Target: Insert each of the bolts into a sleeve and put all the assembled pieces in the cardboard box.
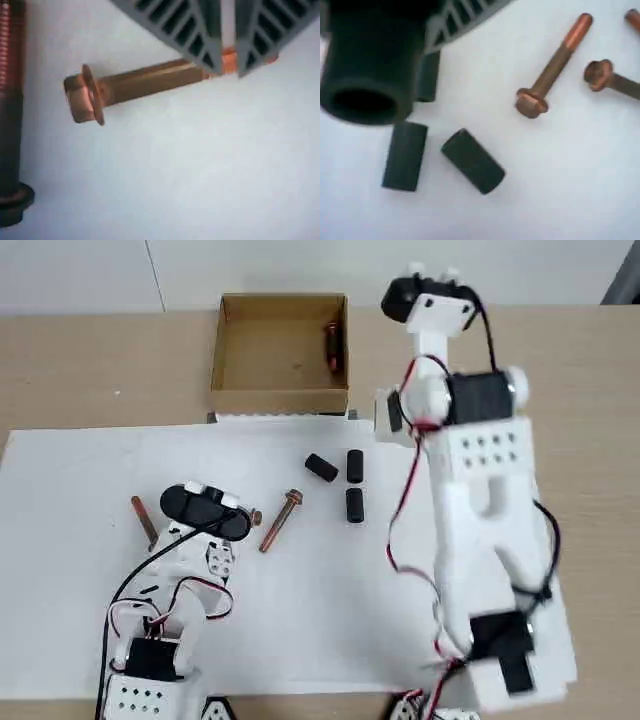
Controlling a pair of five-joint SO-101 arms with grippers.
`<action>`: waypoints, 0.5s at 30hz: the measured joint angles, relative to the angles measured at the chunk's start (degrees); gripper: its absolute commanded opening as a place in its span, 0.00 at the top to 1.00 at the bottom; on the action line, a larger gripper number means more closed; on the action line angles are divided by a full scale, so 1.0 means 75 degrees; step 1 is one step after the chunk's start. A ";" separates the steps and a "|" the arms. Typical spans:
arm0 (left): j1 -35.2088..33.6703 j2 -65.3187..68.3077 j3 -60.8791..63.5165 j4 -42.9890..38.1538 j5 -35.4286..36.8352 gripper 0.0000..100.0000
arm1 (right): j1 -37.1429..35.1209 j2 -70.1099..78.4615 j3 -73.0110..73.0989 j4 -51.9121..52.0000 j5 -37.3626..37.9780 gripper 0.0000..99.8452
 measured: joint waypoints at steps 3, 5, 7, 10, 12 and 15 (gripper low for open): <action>-0.0070 0.0012 -0.0399 0.0469 0.0000 0.99 | 0.0012 -0.0891 0.0903 0.0000 -0.0023 1.00; -0.0152 0.0012 -0.0832 0.0797 0.0000 0.99 | 0.0012 -0.1524 0.1594 0.0000 -0.0035 1.00; -0.0258 0.0012 -0.1360 0.1184 0.0000 0.99 | 0.0023 -0.2157 0.2309 0.0000 -0.0070 1.00; -0.0281 0.0012 -0.2239 0.1899 0.0000 0.99 | 0.0000 -0.3118 0.3341 0.0000 -0.0328 1.00; -0.0281 0.0012 -0.2825 0.2426 0.0000 0.99 | 0.0000 -0.3716 0.4009 0.0000 -0.0457 1.00; -0.0281 0.0012 -0.3587 0.3141 0.0000 0.99 | 0.0141 -0.4513 0.4900 -0.0176 -0.0563 1.00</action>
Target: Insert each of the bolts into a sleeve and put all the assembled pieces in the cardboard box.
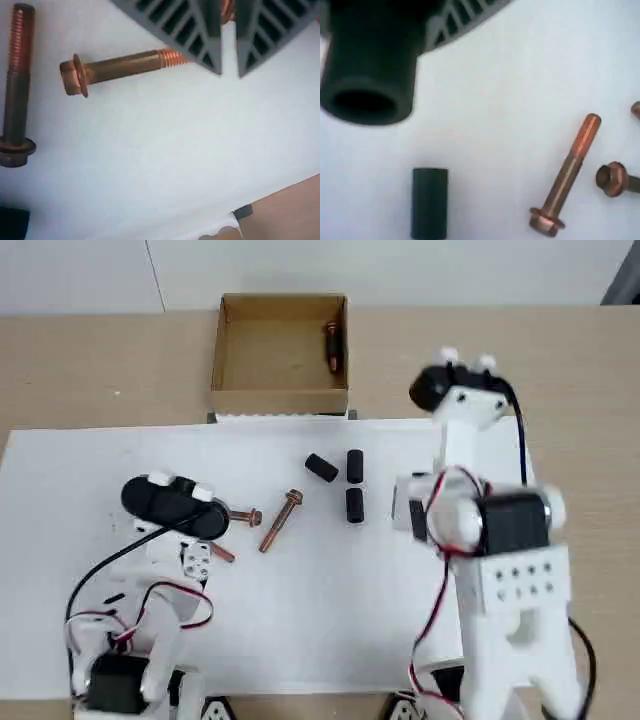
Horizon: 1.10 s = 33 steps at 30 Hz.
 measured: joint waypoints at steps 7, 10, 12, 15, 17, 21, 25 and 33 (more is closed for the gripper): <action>0.0000 0.0469 -0.1418 0.1172 0.0000 0.99 | 0.0481 -0.1336 0.1430 -0.0481 -0.0047 1.00; 0.0000 0.1477 -0.2462 0.1465 0.0445 0.99 | 0.0668 -0.1594 0.1770 -0.0481 -0.0047 1.00; 0.0000 0.2403 -0.3305 0.1618 0.0797 0.99 | 0.0750 -0.1700 0.1922 -0.0492 -0.0047 1.00; 0.0117 0.3915 -0.4665 0.1852 0.1160 0.99 | 0.0856 -0.1723 0.1969 -0.0504 -0.0047 1.00; 0.0328 0.4982 -0.5486 0.2157 0.1371 0.99 | 0.0938 -0.1723 0.1969 -0.0527 -0.0047 1.00; 0.0926 0.6740 -0.6799 0.2708 0.1653 0.99 | 0.1231 -0.1723 0.1969 -0.0527 -0.0047 1.00; 0.1418 0.8158 -0.7502 0.2884 0.1840 0.99 | 0.1465 -0.1723 0.1969 -0.0527 -0.0047 1.00; 0.1981 1.0221 -0.7971 0.2895 0.1840 0.99 | 0.1758 -0.1723 0.1969 -0.0527 -0.0047 1.00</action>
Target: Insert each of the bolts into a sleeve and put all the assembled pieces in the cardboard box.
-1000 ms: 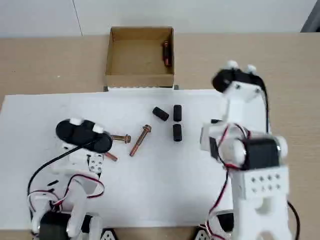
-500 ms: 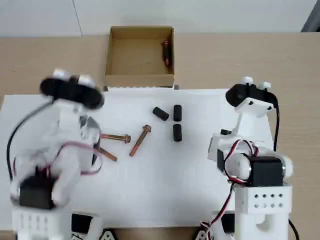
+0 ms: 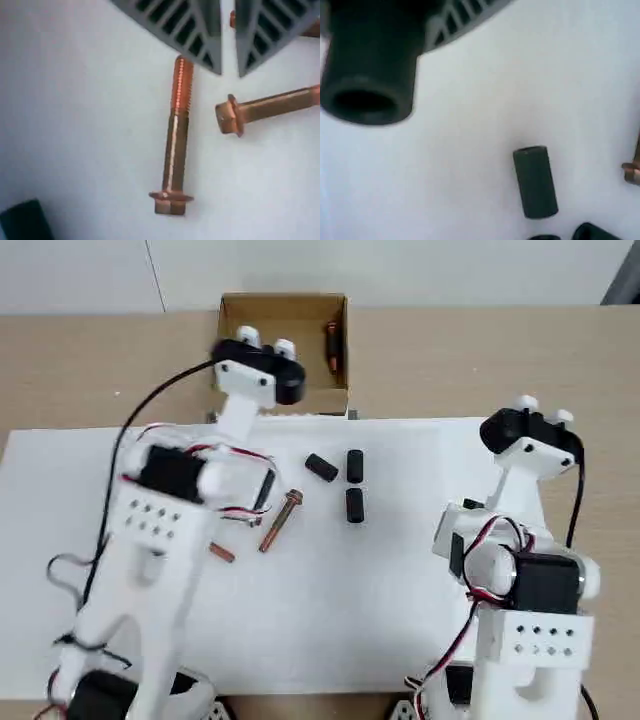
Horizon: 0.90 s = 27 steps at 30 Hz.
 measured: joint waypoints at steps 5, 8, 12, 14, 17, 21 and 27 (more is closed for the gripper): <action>0.0234 0.1266 -0.0012 0.0000 0.0000 0.98 | 0.0000 0.0000 0.0000 0.0000 0.0000 1.00; 0.0234 0.1969 -0.0047 0.0000 -0.0164 0.94 | 0.0000 0.0000 0.0000 0.0000 0.0000 1.00; 0.0234 0.2637 -0.0363 0.0000 -0.0281 0.91 | 0.0000 0.0000 0.0000 0.0000 0.0000 1.00; 0.0234 0.2907 -0.0539 0.0000 -0.0363 0.90 | 0.0000 0.0000 0.0000 0.0000 0.0000 1.00; 0.0234 0.3270 -0.0774 0.0000 -0.0481 0.88 | 0.0000 0.0000 0.0000 0.0000 0.0000 1.00; 0.0234 0.3810 -0.1184 -0.0012 -0.0551 0.88 | 0.0000 0.0000 0.0000 0.0000 0.0000 1.00; 0.0234 0.4677 -0.1934 -0.0012 -0.0715 0.88 | 0.0000 0.0000 0.0000 0.0000 0.0000 1.00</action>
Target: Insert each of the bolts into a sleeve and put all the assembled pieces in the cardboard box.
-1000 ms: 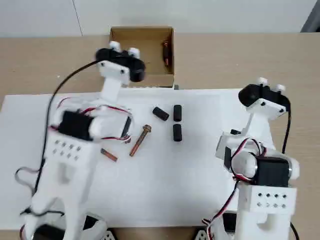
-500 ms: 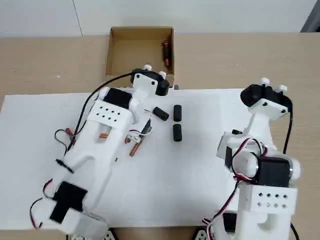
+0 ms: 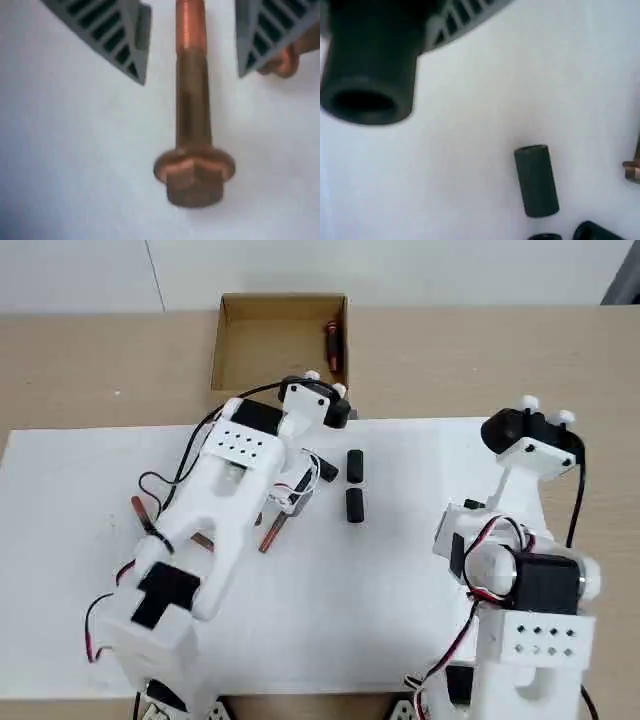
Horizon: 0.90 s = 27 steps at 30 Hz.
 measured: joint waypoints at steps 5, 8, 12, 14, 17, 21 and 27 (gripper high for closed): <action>0.0000 0.0656 -0.0445 0.0000 -0.0035 0.88 | 0.0000 0.0000 0.0000 0.0000 0.0000 1.00; 0.0000 0.0973 -0.0668 0.0000 -0.0035 0.89 | 0.0000 0.0000 0.0000 0.0000 0.0000 1.00; 0.0000 0.1301 -0.0727 0.0000 -0.0035 0.89 | 0.0000 0.0000 0.0000 0.0000 0.0000 1.00; 0.0000 0.1465 -0.0727 -0.0059 -0.0035 0.89 | 0.0000 0.0000 0.0000 0.0000 0.0000 1.00; 0.0000 0.1594 -0.0797 -0.0117 -0.0070 0.91 | 0.0000 0.0000 0.0000 0.0000 0.0000 1.00; 0.0047 0.1629 -0.0797 -0.0117 -0.0070 1.00 | 0.0000 0.0000 0.0000 0.0000 0.0000 1.00; 0.0070 0.1629 -0.0797 -0.0117 -0.0035 1.00 | 0.0000 -0.0047 0.0000 0.0000 0.0000 1.00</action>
